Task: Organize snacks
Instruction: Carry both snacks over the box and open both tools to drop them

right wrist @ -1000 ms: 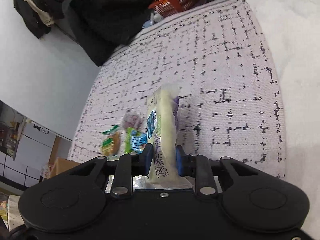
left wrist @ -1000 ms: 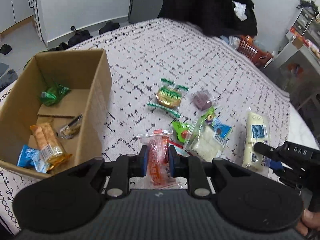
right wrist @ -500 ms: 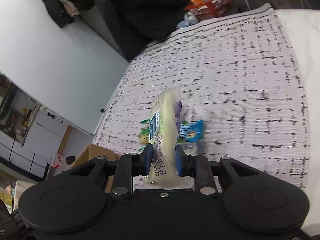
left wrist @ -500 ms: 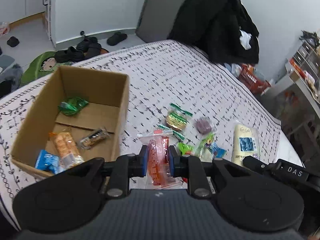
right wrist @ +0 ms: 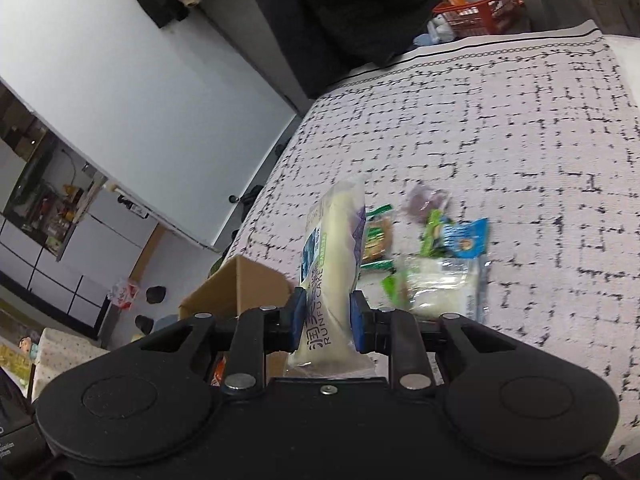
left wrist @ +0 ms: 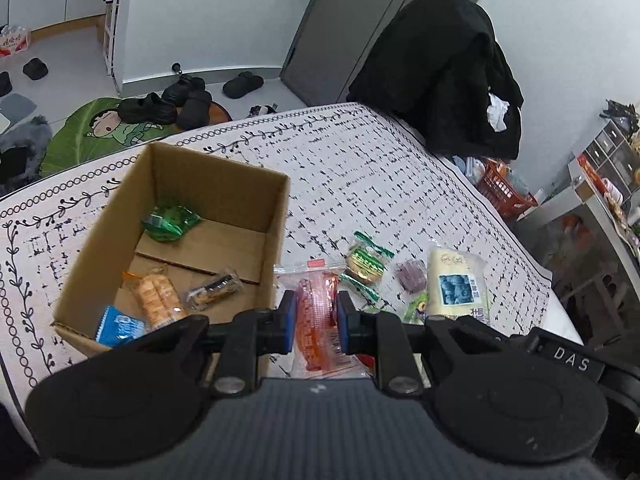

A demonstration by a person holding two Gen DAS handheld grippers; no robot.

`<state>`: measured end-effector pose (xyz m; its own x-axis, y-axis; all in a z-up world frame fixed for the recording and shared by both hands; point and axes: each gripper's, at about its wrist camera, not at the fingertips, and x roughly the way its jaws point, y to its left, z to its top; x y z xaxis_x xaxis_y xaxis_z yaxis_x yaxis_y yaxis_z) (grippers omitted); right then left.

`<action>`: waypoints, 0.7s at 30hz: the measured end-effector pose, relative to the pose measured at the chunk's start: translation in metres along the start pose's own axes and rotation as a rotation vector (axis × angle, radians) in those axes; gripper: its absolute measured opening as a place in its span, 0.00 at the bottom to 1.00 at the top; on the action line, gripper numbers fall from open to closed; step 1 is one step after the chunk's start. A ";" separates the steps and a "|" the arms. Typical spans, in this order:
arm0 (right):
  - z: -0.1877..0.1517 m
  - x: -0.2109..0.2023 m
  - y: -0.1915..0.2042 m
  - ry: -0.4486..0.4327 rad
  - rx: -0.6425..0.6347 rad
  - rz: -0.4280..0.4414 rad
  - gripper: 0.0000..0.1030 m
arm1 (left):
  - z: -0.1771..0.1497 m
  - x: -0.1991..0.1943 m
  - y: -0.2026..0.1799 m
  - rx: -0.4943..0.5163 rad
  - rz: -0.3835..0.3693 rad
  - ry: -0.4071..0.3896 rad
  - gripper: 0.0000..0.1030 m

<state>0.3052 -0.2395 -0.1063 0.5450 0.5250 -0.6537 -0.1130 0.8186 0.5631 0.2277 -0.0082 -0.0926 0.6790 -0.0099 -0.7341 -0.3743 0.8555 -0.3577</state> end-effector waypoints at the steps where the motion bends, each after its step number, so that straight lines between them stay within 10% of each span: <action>1: -0.001 0.000 0.003 0.001 -0.004 0.003 0.23 | 0.001 -0.001 0.003 -0.005 0.000 -0.003 0.19; 21: -0.024 0.039 0.084 0.057 -0.096 0.034 0.23 | 0.026 0.003 0.082 -0.125 0.022 0.006 0.19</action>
<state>0.2977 -0.1447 -0.0968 0.4916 0.5628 -0.6645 -0.2110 0.8174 0.5361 0.2151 0.0751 -0.1091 0.6659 0.0046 -0.7461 -0.4652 0.7844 -0.4103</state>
